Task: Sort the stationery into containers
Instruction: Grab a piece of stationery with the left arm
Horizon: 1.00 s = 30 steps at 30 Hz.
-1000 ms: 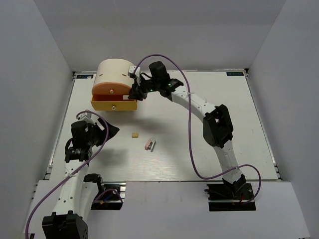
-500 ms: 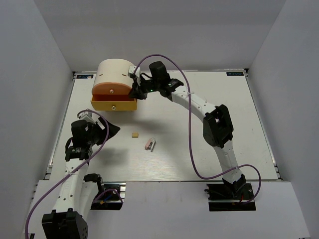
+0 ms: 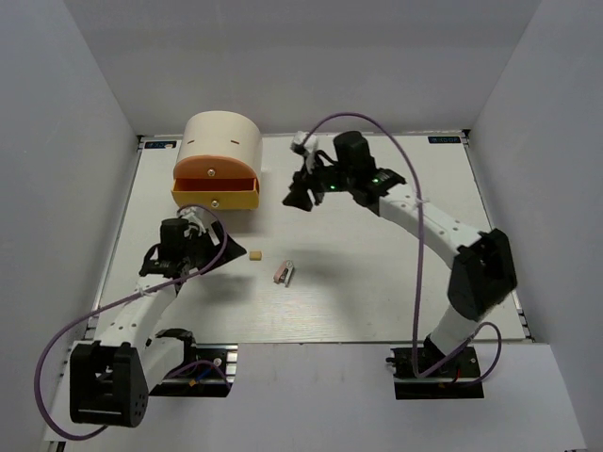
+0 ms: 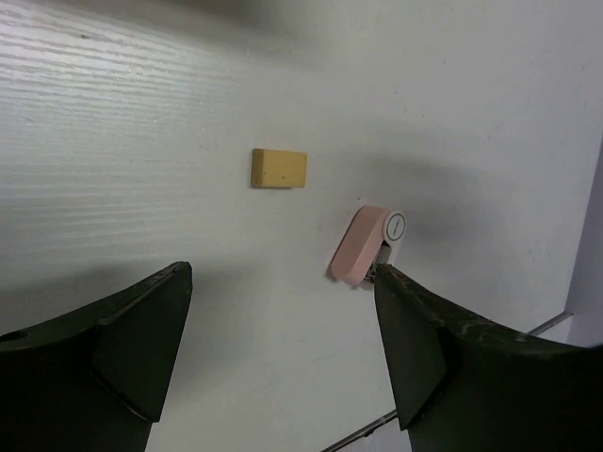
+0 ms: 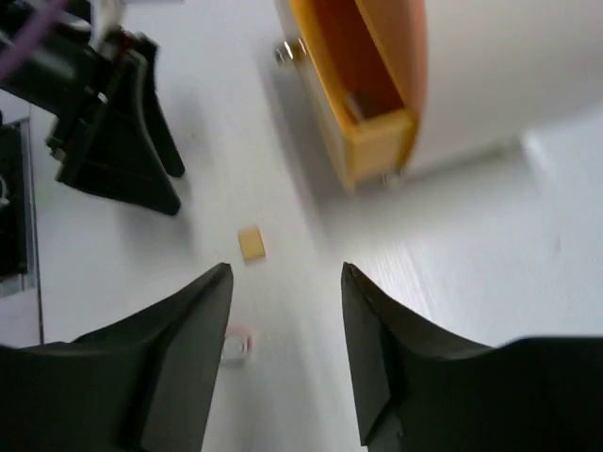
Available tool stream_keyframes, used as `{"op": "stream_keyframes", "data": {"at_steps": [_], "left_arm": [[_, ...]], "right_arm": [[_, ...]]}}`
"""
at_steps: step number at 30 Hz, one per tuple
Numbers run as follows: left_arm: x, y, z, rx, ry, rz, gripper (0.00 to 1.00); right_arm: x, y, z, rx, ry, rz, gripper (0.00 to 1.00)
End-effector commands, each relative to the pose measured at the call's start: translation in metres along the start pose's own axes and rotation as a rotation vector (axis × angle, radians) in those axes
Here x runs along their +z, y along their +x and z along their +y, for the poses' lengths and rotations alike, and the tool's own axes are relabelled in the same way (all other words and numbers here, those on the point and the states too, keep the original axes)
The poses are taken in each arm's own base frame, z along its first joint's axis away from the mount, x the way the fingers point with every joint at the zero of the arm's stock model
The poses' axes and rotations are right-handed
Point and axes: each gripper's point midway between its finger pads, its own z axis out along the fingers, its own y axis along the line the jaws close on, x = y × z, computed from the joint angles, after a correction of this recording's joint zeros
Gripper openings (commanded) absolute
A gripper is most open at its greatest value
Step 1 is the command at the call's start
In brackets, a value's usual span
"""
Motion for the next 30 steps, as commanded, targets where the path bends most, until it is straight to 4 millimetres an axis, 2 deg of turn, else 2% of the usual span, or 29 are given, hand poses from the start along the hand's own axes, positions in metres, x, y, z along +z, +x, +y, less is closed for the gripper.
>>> {"op": "stream_keyframes", "data": {"at_steps": [1,2,3,4,5,6,7,8,9,10,11,13,14,15,16,20,22,24,25,30], "left_arm": [[0.009,-0.006,-0.01,0.055,-0.011,-0.025,0.88],[0.011,-0.011,-0.015,0.07,-0.016,-0.03,0.88],[0.016,-0.008,-0.017,0.092,-0.048,-0.018,0.88],[0.024,-0.002,-0.012,0.095,-0.083,0.018,0.88],[0.028,-0.004,-0.019,0.125,-0.112,0.019,0.88],[0.031,-0.001,-0.024,0.137,-0.109,0.044,0.88],[0.035,-0.003,-0.02,0.13,-0.161,0.035,0.88],[0.035,-0.007,-0.025,0.141,-0.185,0.043,0.88],[0.04,-0.007,-0.019,0.139,-0.243,0.047,0.88],[0.043,-0.002,-0.024,0.156,-0.256,0.061,0.88],[0.043,-0.008,-0.03,0.151,-0.275,0.047,0.9],[0.044,0.005,-0.014,0.084,-0.411,0.091,0.91],[0.043,0.001,-0.015,0.049,-0.433,0.086,0.91],[0.04,0.012,-0.01,0.02,-0.474,0.113,0.91],[0.042,0.015,-0.014,-0.015,-0.472,0.107,0.91],[0.045,0.031,-0.028,-0.24,-0.471,0.087,0.91],[0.047,0.036,-0.023,-0.296,-0.485,0.063,0.9],[0.051,0.032,-0.034,-0.358,-0.443,0.001,0.9],[0.053,0.035,-0.03,-0.374,-0.442,-0.004,0.88],[0.063,0.025,-0.03,-0.488,-0.439,-0.12,0.87]], "right_arm": [[-0.046,0.039,-0.03,0.114,0.247,0.054,0.6],[-0.054,0.049,-0.033,0.123,0.284,0.071,0.65],[-0.061,0.091,-0.031,0.164,0.307,0.143,0.67],[-0.081,0.086,-0.035,0.159,0.346,0.124,0.67],[-0.094,0.106,-0.027,0.174,0.364,0.152,0.67],[-0.096,0.107,-0.03,0.179,0.372,0.152,0.65],[-0.113,0.112,-0.032,0.186,0.406,0.147,0.53],[-0.118,0.117,-0.031,0.193,0.414,0.153,0.41],[-0.126,0.121,-0.029,0.203,0.423,0.151,0.27],[-0.131,0.131,-0.031,0.221,0.436,0.161,0.06],[-0.136,0.135,-0.029,0.227,0.444,0.162,0.0],[-0.143,0.14,-0.029,0.25,0.461,0.154,0.0],[-0.149,0.143,-0.032,0.259,0.479,0.151,0.0],[-0.152,0.14,-0.031,0.255,0.484,0.141,0.0],[-0.153,0.147,-0.028,0.271,0.483,0.144,0.0],[-0.164,0.149,-0.029,0.294,0.506,0.124,0.0],[-0.166,0.15,-0.029,0.297,0.511,0.118,0.0],[-0.17,0.153,-0.03,0.305,0.522,0.116,0.0],[-0.172,0.152,-0.029,0.305,0.523,0.111,0.0],[-0.175,0.155,-0.03,0.319,0.53,0.104,0.0]]}}
